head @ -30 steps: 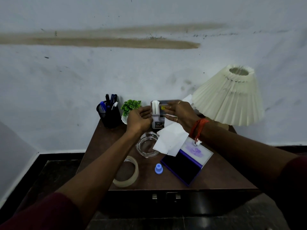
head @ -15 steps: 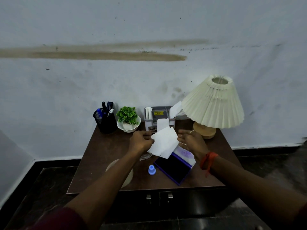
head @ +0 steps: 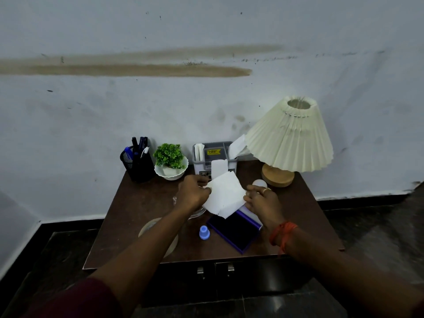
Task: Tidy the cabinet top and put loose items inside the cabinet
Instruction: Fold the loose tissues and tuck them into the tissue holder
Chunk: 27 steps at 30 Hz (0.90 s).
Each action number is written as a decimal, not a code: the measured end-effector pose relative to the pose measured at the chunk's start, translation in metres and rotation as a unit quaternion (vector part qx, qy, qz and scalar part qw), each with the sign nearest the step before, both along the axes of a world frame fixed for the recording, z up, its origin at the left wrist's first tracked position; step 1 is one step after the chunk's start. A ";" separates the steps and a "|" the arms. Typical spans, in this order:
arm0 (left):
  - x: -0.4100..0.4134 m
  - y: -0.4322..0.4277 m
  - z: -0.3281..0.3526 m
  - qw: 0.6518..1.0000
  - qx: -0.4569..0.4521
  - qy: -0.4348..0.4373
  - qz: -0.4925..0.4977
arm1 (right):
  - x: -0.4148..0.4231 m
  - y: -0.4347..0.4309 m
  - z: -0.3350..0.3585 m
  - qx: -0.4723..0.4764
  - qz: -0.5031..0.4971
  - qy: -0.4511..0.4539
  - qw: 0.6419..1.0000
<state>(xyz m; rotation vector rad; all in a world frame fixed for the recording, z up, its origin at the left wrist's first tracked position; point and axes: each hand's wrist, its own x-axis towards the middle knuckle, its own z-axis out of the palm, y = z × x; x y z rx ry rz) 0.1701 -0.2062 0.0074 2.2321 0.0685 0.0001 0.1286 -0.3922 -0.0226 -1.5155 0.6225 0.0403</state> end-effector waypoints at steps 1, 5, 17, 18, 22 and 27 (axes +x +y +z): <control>0.003 -0.002 0.001 1.000 0.008 -0.002 -0.004 | -0.003 0.003 0.003 0.004 0.001 0.003 1.000; 0.018 -0.009 -0.003 0.999 0.044 -0.009 -0.021 | -0.017 0.017 0.022 0.032 -0.003 0.009 0.999; 0.031 -0.019 -0.026 0.984 0.177 -0.028 -0.014 | -0.023 0.012 0.021 0.094 0.009 -0.001 0.996; 0.031 -0.020 -0.027 0.984 0.176 -0.031 -0.011 | -0.024 0.012 0.021 0.097 0.008 -0.002 0.995; 0.030 -0.020 -0.026 0.988 0.151 -0.037 0.006 | -0.026 0.011 0.023 0.114 0.008 -0.008 0.993; 0.027 -0.020 -0.022 0.987 0.156 -0.038 -0.012 | -0.029 0.012 0.030 0.114 0.007 0.007 0.993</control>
